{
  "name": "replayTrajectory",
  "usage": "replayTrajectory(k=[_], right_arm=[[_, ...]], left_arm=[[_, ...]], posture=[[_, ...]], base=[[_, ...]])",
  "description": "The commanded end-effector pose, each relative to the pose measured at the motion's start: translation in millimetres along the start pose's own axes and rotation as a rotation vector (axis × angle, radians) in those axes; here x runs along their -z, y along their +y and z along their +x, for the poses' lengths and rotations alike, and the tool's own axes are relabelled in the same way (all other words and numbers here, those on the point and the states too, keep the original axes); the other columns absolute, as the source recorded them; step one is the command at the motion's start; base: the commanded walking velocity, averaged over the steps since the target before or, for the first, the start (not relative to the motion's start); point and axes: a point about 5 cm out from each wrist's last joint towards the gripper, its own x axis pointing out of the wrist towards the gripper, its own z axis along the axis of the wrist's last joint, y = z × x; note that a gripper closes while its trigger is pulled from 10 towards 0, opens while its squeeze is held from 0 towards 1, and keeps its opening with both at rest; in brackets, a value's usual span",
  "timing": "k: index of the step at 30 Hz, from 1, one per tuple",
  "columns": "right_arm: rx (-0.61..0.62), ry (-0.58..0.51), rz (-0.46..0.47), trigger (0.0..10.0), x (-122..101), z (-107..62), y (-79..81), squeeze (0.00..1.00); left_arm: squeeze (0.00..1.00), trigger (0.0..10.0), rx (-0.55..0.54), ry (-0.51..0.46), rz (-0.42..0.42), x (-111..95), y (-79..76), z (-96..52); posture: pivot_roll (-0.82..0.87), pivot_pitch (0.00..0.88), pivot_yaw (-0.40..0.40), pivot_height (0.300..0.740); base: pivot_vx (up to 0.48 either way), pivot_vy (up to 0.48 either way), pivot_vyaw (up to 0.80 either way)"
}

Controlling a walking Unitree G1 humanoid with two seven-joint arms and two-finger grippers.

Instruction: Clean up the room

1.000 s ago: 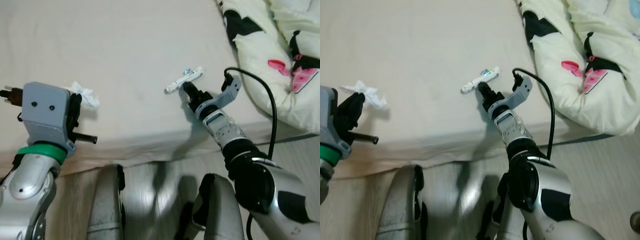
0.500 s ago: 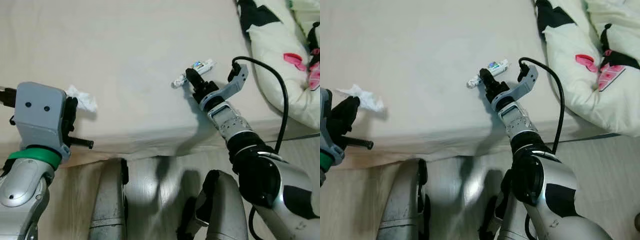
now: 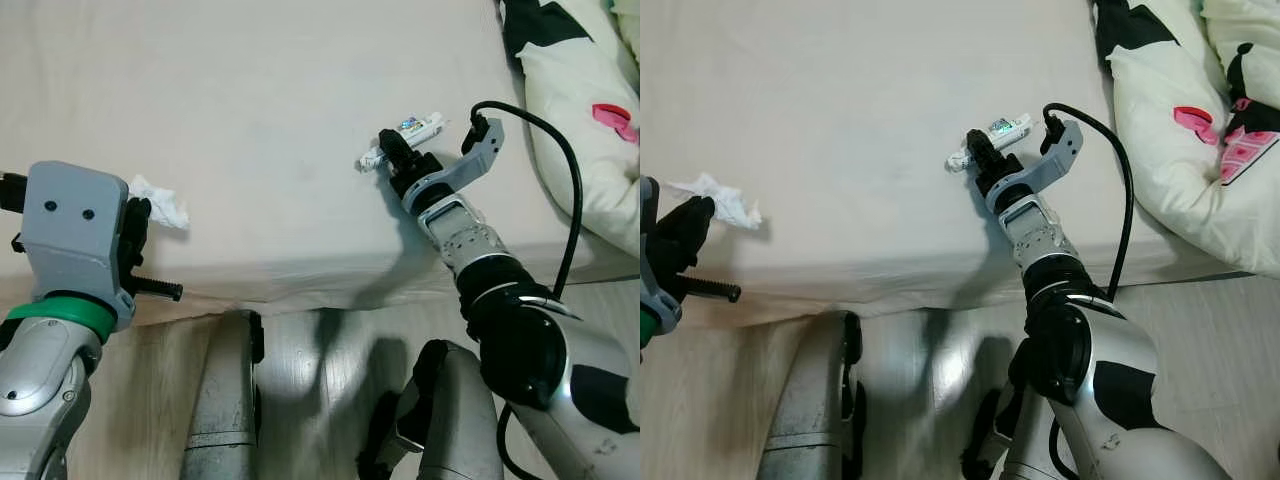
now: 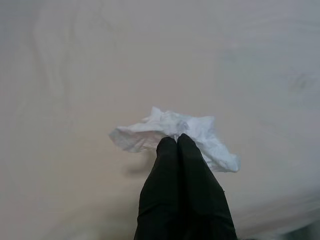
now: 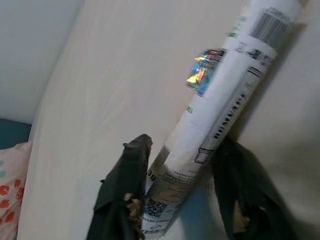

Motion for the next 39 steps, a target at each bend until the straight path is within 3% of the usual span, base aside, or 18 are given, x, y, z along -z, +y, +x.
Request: replayTrajectory(k=[1,9,14,16,18,19,20,21,22,23,25,27,32,34,35,37,39], right_arm=[[0.055,0.070,0.034,0.0,17.8,-8.0,-14.2,0.00],[0.087,0.051,0.034,0.0,12.0,-10.1,-19.3,0.00],[0.127,0.026,-0.022,0.0,-0.1,-12.2,-25.1,0.00],[0.126,0.038,-0.192,0.0,-7.9,-11.7,-24.2,0.00],[0.118,0.036,-0.247,0.0,-11.4,-11.3,-23.1,0.00],[0.137,0.031,-0.463,0.0,-21.1,-11.6,-22.8,0.00],[0.131,0.016,-0.524,4.9,-25.7,-12.9,-23.3,0.00],[0.131,0.016,-0.524,4.9,-25.7,-12.9,-23.3,0.00],[0.120,-0.014,-0.585,10.0,-32.2,-15.7,-24.5,0.00],[0.111,-0.039,-0.627,10.0,-35.8,-19.8,-27.4,0.00],[0.107,-0.055,-0.655,10.0,-37.7,-22.6,-29.2,0.00],[0.126,-0.110,-0.726,10.0,-40.8,-38.7,-41.4,0.00],[0.161,-0.170,-0.807,10.0,-40.3,-61.5,-52.3,0.00],[0.171,-0.195,-0.823,10.0,-36.6,-70.4,-53.1,0.00],[0.184,-0.236,-0.867,10.0,-23.8,-90.5,-52.3,0.00],[0.202,-0.262,-0.897,10.0,-11.0,-110.4,-52.6,0.00],[0.208,-0.270,-0.913,10.0,-7.6,-115.9,-53.5,0.00]], left_arm=[[0.00,10.0,-0.003,0.014,-0.002,2.0,-1.7,-1.4],[0.00,10.0,-0.003,0.016,-0.022,3.9,-5.6,6.4],[0.00,10.0,0.007,-0.011,-0.068,5.7,-14.5,15.7],[0.00,10.0,0.022,-0.025,-0.104,7.7,-22.5,23.9],[0.00,10.0,0.029,-0.029,-0.116,9.0,-26.4,28.4],[0.00,10.0,0.050,-0.039,-0.158,9.9,-35.2,36.6],[0.00,10.0,0.067,-0.040,-0.177,10.2,-40.6,41.0],[0.00,10.0,0.067,-0.040,-0.177,10.2,-40.6,41.0],[0.00,10.0,0.097,-0.044,-0.215,9.7,-48.2,45.7],[0.00,10.0,0.119,-0.039,-0.246,10.5,-53.4,50.2],[0.00,10.0,0.132,-0.036,-0.266,11.2,-56.7,53.2],[0.00,10.0,0.154,-0.049,-0.287,12.5,-63.5,61.5],[0.00,10.0,0.157,-0.069,-0.295,14.4,-68.5,69.4],[0.00,10.0,0.156,-0.060,-0.295,17.2,-69.6,70.5],[0.00,10.0,0.162,-0.030,-0.274,28.8,-73.5,70.6],[0.00,10.0,0.179,0.010,-0.273,43.2,-75.3,66.9],[0.00,10.0,0.182,0.027,-0.277,48.7,-75.2,65.7]], posture=[[0.56,0.538,-0.020,0.515],[0.52,0.490,-0.051,0.515],[0.46,0.434,-0.081,0.515],[0.39,0.360,-0.102,0.515],[0.38,0.348,-0.103,0.515],[0.35,0.315,-0.104,0.515],[0.31,0.282,-0.101,0.515],[0.31,0.282,-0.101,0.515],[0.30,0.273,-0.101,0.515],[0.24,0.223,-0.093,0.515],[0.24,0.223,-0.093,0.515],[0.19,0.173,-0.092,0.515],[0.16,0.145,-0.091,0.515],[0.14,0.126,-0.087,0.515],[0.11,0.107,-0.074,0.515],[0.10,0.102,-0.069,0.515],[0.09,0.093,-0.064,0.515]], base=[[0.000,0.000,0.00],[0.000,0.000,0.00],[0.000,0.000,0.00],[0.000,0.000,0.00],[0.000,0.000,0.00],[0.000,0.000,0.00],[0.000,0.000,0.00],[0.000,0.000,0.00],[0.000,0.000,0.00],[0.000,0.000,0.00],[0.000,0.000,0.00],[0.000,0.000,0.00],[0.000,0.000,0.00],[0.000,0.000,0.00],[0.000,0.000,0.00],[0.000,0.000,0.00],[0.000,0.000,0.00]])
